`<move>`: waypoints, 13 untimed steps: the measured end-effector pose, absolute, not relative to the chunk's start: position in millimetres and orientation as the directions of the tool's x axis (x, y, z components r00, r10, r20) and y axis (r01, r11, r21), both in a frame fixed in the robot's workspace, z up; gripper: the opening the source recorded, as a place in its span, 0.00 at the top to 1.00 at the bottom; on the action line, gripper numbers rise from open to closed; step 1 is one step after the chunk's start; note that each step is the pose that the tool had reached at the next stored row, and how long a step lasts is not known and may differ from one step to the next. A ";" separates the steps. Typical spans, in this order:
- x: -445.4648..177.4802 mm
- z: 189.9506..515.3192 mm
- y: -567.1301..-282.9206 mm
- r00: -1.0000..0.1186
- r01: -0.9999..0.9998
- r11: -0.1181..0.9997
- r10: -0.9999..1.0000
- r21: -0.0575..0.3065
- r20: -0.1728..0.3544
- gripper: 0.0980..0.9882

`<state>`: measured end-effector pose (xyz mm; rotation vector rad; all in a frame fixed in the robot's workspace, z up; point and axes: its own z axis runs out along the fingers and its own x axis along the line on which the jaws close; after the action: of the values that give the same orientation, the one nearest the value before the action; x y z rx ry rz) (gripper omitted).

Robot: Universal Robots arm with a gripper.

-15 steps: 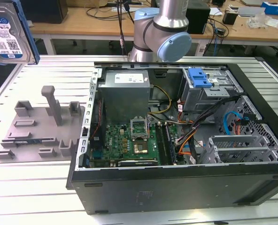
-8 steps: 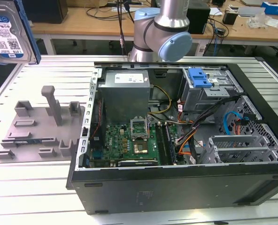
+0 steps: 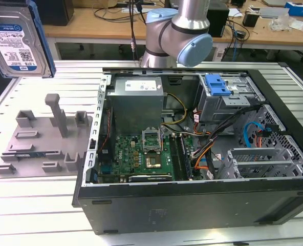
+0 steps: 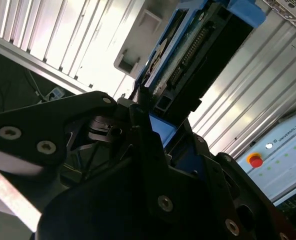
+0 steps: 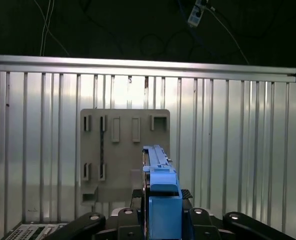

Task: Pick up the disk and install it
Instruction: 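Pick up the disk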

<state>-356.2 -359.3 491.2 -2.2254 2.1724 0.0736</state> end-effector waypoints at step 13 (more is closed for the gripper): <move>-321.9 491.9 -395.6 0.024 -1.000 -0.024 -0.998 0.011 -0.056 0.70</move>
<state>-321.9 -395.6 491.9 -2.2248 2.1721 0.0748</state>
